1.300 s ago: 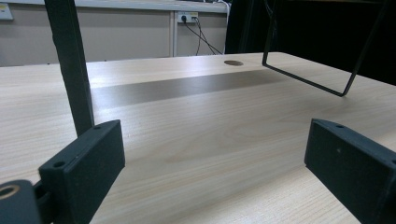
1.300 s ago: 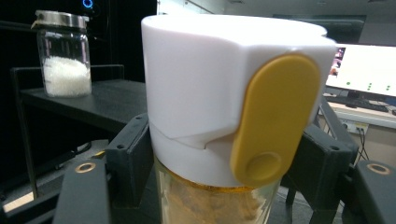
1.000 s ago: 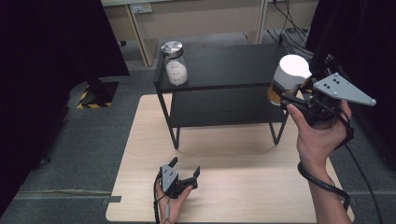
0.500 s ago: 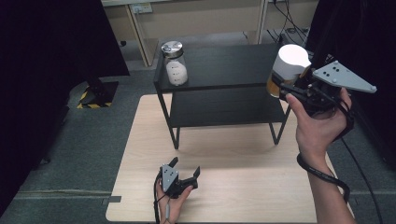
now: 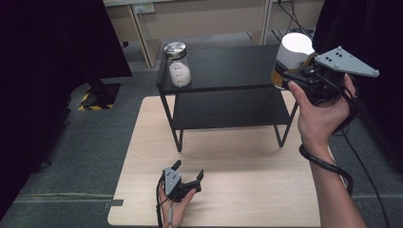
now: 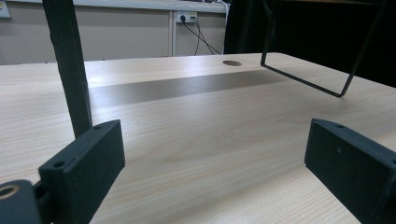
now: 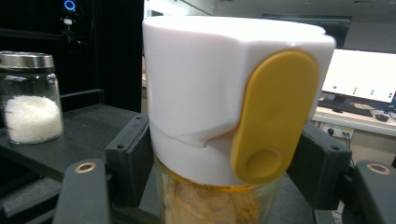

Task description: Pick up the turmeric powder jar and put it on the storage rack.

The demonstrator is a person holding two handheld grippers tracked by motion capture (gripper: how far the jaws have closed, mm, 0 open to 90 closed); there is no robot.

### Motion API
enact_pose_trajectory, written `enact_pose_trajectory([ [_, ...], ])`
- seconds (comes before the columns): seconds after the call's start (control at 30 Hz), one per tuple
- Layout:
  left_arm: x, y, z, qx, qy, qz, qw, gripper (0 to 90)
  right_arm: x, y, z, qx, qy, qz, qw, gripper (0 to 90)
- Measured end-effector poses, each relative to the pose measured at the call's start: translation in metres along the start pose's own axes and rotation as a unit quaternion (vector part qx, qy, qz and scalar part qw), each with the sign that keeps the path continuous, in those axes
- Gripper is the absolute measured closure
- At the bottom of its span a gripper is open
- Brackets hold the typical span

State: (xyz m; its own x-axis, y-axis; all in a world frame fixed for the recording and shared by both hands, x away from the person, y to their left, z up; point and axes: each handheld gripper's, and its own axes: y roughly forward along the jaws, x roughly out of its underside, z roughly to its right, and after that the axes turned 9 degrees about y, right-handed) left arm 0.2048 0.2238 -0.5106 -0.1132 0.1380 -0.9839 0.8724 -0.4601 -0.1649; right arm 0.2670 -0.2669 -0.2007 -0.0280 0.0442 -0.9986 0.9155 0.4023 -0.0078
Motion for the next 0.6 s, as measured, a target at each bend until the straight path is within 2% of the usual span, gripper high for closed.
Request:
enact_pose_trajectory([
  [0.6,0.000,0.000,0.000,0.001,-0.001,0.000,1.0000,4.6,-0.014,0.026,-0.001,0.021,-0.001,-0.024,0.9995,30.6],
])
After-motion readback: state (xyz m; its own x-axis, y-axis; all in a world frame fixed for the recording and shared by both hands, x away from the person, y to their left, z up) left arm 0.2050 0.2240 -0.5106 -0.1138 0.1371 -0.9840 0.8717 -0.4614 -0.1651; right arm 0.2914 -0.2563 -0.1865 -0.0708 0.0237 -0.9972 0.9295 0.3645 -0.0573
